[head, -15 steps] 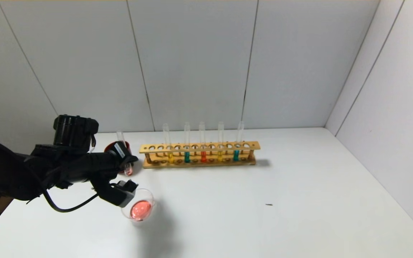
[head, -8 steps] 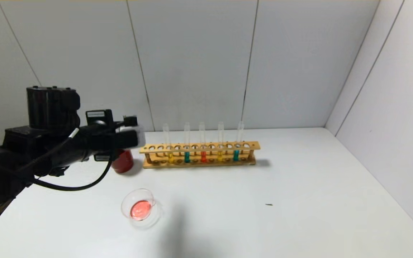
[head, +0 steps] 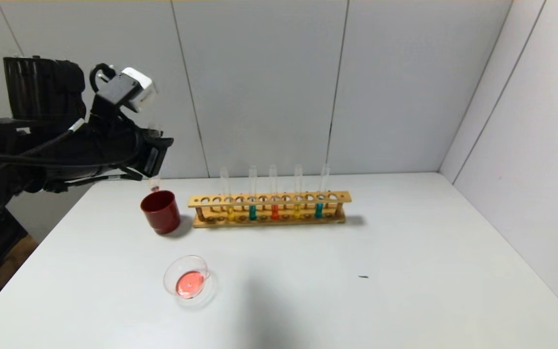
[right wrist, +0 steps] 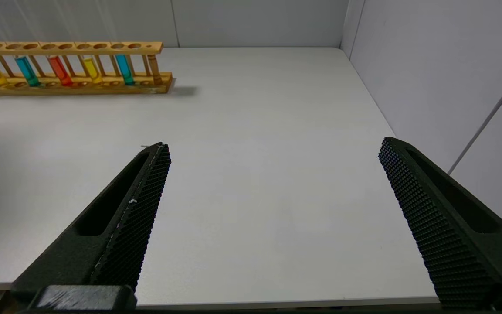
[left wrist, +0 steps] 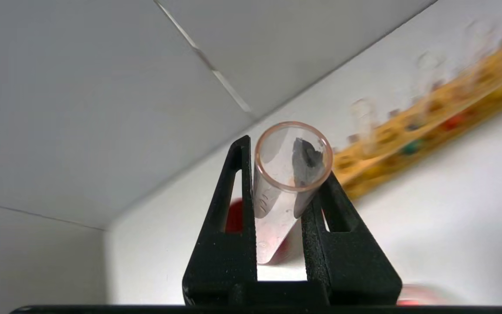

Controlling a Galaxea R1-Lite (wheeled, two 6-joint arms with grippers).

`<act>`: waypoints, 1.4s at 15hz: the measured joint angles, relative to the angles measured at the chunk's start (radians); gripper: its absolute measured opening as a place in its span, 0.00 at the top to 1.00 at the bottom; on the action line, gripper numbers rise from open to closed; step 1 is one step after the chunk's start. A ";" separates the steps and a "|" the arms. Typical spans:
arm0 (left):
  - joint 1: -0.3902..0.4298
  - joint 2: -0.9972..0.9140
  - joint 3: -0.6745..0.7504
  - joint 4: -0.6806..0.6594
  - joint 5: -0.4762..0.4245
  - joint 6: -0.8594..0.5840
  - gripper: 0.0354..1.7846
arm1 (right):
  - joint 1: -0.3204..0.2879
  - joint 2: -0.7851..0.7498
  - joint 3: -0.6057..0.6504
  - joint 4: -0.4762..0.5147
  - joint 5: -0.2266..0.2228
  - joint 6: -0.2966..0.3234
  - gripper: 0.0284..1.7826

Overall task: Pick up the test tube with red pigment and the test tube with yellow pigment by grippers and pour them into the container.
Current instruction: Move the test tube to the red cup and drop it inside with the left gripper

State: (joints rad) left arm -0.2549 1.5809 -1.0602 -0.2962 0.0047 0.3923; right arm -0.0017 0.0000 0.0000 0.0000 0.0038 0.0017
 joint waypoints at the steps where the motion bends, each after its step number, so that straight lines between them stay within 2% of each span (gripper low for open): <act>1: 0.030 0.005 -0.014 0.014 -0.049 -0.061 0.83 | 0.000 0.000 0.000 0.000 0.000 0.000 0.02; 3: 0.105 0.021 -0.034 0.017 -0.160 -0.104 0.83 | 0.000 0.000 0.000 0.000 0.000 0.000 0.02; 5: 0.162 0.050 -0.048 0.017 -0.201 -0.107 0.83 | 0.000 0.000 0.000 0.000 0.000 0.000 0.02; 8: 0.214 0.112 -0.077 0.015 -0.207 -0.114 0.83 | 0.000 0.000 0.000 0.000 0.000 0.000 0.02; 11: 0.224 0.180 -0.108 0.010 -0.208 -0.127 0.83 | 0.000 0.000 0.000 0.000 0.000 0.000 0.02; 16: 0.242 0.304 -0.135 -0.084 -0.207 -0.147 0.83 | 0.000 0.000 0.000 0.000 0.000 0.000 0.02; 21: 0.253 0.399 -0.163 -0.099 -0.207 -0.161 0.83 | 0.000 0.000 0.000 0.000 0.000 0.000 0.02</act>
State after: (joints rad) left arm -0.0023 1.9800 -1.2228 -0.3949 -0.2026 0.2317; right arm -0.0017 0.0000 0.0000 0.0000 0.0043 0.0017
